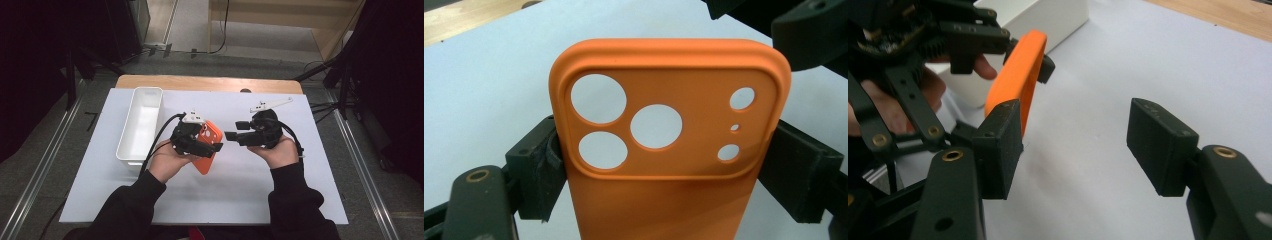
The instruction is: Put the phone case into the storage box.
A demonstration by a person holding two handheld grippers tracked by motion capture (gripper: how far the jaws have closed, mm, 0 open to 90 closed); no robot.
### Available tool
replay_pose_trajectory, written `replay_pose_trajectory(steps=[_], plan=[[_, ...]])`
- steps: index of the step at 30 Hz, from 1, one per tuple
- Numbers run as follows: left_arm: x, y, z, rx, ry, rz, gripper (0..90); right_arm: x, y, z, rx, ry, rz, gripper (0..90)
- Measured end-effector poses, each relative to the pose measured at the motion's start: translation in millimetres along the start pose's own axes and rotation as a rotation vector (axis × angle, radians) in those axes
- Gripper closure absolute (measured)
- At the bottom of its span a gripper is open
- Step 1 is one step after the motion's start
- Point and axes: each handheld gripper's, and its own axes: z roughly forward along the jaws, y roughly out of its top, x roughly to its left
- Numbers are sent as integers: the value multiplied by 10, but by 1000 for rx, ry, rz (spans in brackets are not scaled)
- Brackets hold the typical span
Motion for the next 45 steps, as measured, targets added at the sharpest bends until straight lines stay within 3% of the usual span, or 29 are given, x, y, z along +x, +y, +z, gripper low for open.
replay_pose_trajectory(steps=[10,14,17,24,45], plan=[[13,19,-49,3,-17,6,159,-12,-163,-15,15,43,-55,330],[32,28,-79,3,-31,6,158,-18,-207,-12,-8,63,-64,290],[37,33,-100,3,-36,7,158,6,-240,0,-4,62,-106,264],[45,54,-151,1,-59,18,159,62,-311,15,-5,66,-134,249],[69,103,-225,-3,-104,34,158,116,-520,8,-10,93,-138,246]])
